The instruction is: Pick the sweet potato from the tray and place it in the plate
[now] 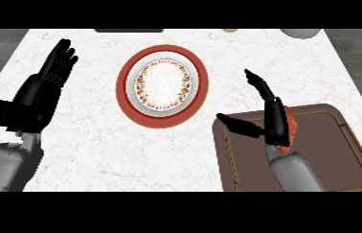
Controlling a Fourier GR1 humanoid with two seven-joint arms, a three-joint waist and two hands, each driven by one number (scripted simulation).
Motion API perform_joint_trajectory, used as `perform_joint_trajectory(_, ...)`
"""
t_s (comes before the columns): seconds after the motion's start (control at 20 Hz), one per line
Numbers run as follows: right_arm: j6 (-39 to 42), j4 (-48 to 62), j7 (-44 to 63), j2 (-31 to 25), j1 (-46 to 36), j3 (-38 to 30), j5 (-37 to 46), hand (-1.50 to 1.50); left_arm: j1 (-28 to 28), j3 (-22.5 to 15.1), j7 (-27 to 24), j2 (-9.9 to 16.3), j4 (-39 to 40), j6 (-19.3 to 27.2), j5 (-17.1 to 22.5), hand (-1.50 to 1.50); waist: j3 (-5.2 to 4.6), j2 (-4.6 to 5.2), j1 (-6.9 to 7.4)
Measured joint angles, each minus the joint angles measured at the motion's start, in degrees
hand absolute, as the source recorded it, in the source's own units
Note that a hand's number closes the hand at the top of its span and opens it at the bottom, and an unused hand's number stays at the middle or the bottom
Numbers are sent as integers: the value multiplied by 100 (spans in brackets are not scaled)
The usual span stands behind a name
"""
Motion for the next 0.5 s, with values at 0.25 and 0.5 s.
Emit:
perform_joint_trajectory(0.25,135,-798,1237,-696,-97,35,663,-150,103,108,-5,-21,6,-71,-60,0,-9,-24,-54)
perform_joint_trajectory(0.5,1068,-1128,2963,-1587,-337,198,1131,-150,87,124,57,-52,-13,-63,-79,0,-26,-47,-90)
